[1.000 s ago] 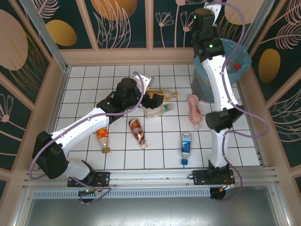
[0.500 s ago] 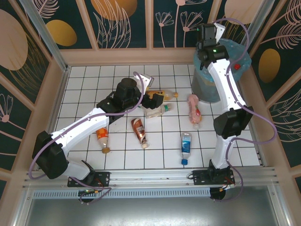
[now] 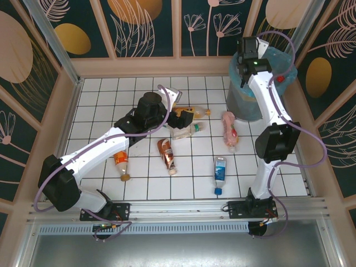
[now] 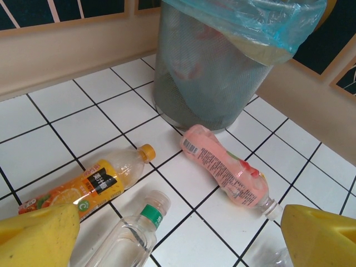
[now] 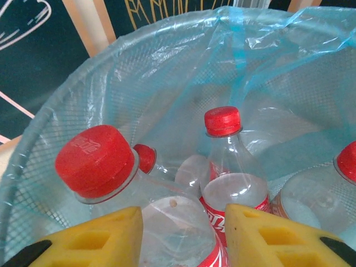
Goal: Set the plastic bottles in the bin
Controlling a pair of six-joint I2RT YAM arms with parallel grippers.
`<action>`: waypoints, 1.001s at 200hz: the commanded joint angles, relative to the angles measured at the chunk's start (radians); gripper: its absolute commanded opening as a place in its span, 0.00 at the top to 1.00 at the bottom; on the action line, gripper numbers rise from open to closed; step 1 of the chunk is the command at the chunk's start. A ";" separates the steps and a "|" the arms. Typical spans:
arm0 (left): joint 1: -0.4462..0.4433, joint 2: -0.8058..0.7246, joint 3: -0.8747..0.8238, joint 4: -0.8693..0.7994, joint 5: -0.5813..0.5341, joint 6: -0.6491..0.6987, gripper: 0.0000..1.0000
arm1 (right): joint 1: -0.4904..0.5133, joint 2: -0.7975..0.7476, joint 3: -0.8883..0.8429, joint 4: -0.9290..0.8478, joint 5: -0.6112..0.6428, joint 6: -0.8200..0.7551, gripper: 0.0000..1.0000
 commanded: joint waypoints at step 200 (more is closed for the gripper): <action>0.003 0.025 -0.003 0.020 -0.010 -0.001 0.07 | -0.102 -0.061 -0.157 0.019 -0.292 -0.014 0.73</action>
